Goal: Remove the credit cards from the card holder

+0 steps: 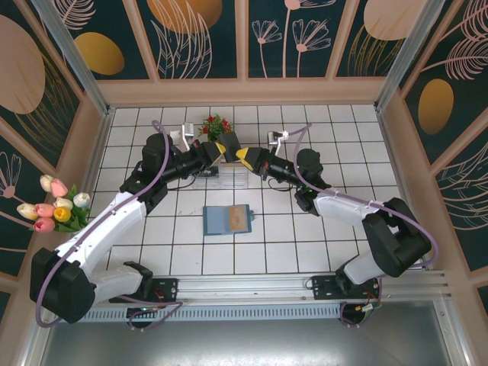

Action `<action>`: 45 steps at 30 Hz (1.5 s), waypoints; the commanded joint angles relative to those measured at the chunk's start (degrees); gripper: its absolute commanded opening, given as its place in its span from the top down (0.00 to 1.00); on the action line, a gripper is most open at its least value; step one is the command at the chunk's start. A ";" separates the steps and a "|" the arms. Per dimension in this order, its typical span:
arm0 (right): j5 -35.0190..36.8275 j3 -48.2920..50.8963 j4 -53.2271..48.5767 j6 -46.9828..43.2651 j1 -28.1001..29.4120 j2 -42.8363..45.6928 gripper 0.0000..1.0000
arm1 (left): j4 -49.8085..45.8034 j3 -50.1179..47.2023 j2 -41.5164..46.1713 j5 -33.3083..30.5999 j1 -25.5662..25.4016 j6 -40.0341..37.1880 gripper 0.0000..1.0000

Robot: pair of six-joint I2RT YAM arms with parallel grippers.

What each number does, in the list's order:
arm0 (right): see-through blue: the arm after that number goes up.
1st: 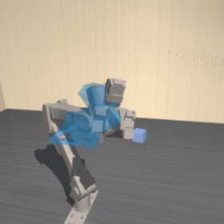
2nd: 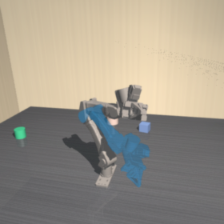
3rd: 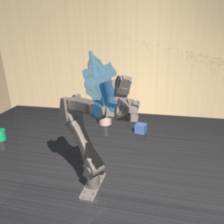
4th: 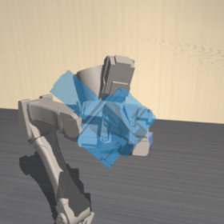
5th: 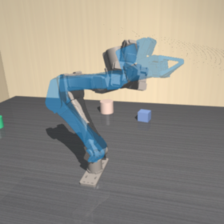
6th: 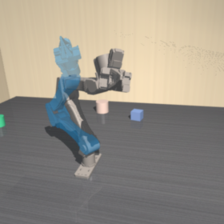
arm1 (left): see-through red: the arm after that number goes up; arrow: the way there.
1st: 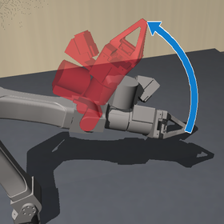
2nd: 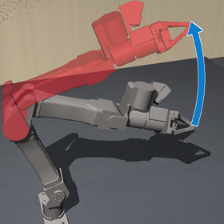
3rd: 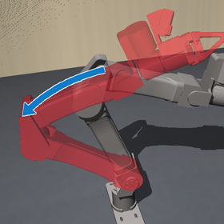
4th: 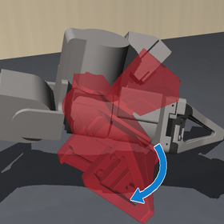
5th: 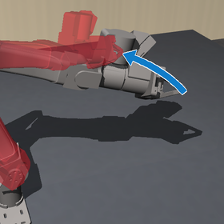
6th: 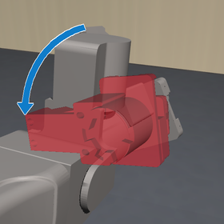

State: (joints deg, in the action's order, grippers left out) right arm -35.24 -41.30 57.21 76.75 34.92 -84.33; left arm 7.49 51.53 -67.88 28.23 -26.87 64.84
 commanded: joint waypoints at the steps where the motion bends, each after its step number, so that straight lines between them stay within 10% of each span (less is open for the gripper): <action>1: 1.70 0.86 0.83 -1.67 -0.29 2.22 0.99 | 1.05 -1.14 0.08 0.41 0.15 0.27 0.85; 11: 8.65 2.75 -19.61 -17.86 -0.01 9.64 1.00 | -6.69 -7.41 2.18 -7.72 0.50 -3.27 0.16; 16: 13.42 5.17 -28.09 -27.25 0.39 13.71 1.00 | -10.43 -13.15 4.21 -13.31 0.58 -6.34 0.03; 29: 14.30 -11.79 -43.80 -57.96 1.71 1.10 1.00 | -16.29 -20.05 6.38 -17.53 10.26 -13.65 0.01; 45: -3.90 -41.74 -56.48 -93.36 1.58 -25.59 1.00 | -19.50 -16.72 1.08 -14.57 19.88 -15.04 0.02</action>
State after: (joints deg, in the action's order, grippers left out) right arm -34.59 -78.91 5.02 -6.61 36.27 -108.03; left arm -9.76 32.84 -66.70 13.87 -7.90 51.00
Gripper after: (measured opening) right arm 0.064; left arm 0.985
